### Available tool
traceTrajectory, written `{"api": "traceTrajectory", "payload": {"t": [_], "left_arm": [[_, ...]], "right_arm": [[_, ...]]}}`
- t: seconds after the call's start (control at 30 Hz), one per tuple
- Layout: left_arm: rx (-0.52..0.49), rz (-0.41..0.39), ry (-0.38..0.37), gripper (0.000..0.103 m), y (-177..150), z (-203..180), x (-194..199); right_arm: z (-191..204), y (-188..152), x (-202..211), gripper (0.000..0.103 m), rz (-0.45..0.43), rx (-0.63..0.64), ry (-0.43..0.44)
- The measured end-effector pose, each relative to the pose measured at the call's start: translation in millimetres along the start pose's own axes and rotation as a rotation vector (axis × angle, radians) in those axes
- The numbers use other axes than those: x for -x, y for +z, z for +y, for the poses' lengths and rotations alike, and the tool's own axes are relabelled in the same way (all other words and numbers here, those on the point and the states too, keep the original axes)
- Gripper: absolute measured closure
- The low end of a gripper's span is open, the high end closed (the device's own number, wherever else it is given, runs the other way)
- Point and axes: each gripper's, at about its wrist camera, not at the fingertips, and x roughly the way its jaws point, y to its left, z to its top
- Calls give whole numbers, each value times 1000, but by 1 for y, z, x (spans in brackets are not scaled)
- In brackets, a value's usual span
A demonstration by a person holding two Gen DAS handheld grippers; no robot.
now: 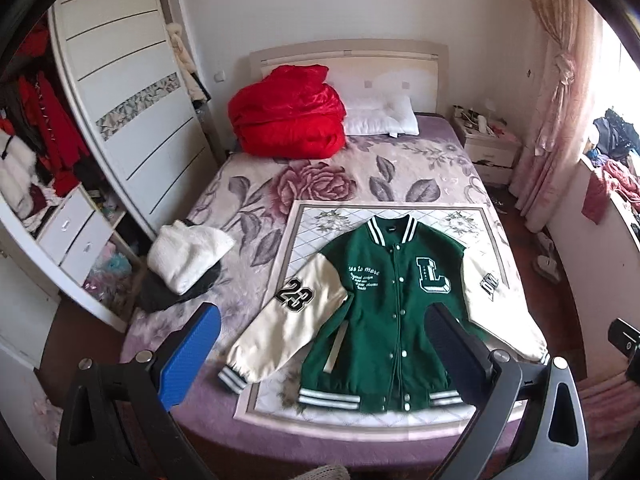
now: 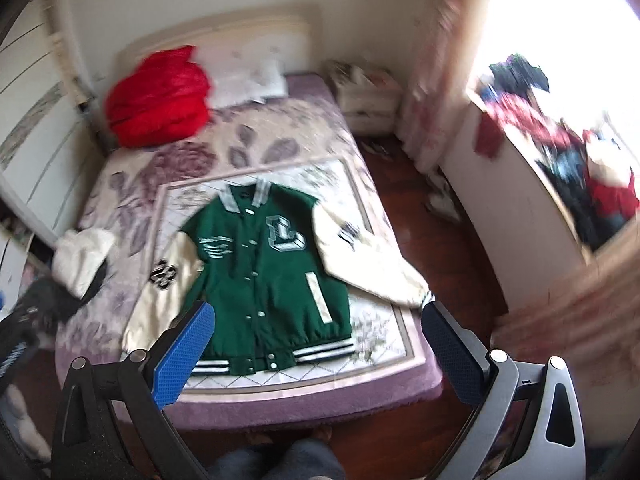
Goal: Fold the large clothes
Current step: 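Grasp the cream sleeve cuff with the right tool and lift it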
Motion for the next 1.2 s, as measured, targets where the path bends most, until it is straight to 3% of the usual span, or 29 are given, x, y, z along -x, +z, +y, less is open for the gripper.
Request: {"api": "traceTrajectory", "payload": {"t": [0.1, 0.17, 0.23, 0.27, 0.43, 0.6, 0.7, 0.9, 0.97, 1.1, 1.17, 1.2], "left_arm": [[-4, 53, 9, 0, -6, -4, -49], [-16, 120, 24, 0, -11, -15, -89], [-21, 173, 53, 0, -18, -29, -126], [-23, 196, 65, 0, -21, -35, -141], [-24, 306, 130, 0, -43, -81, -217], [-28, 416, 137, 0, -73, -125, -298], [-43, 490, 153, 0, -97, -149, -356], [-44, 555, 154, 0, -133, -183, -452], [-51, 552, 141, 0, -140, -194, -477], [-70, 534, 132, 0, -148, -208, -512], [-70, 552, 125, 0, -153, -212, -529], [-72, 560, 123, 0, -155, -213, -536]], "right_arm": [[-30, -4, -74, 0, 85, -150, 8], [-50, -11, -123, 8, 153, -228, 22], [-73, -29, -171, 27, 209, -294, 38], [-86, -33, -201, 29, 246, -344, 52], [-151, -64, -331, 30, 329, -570, 126], [-215, -102, -478, 29, 400, -804, 237], [-237, -126, -542, 29, 424, -933, 234], [-276, -176, -661, 29, 359, -1206, 268], [-285, -187, -689, 28, 269, -1294, 293], [-284, -182, -696, 29, 90, -1371, 334], [-283, -173, -706, 36, 23, -1384, 371], [-281, -169, -707, 48, 15, -1378, 367]]}}
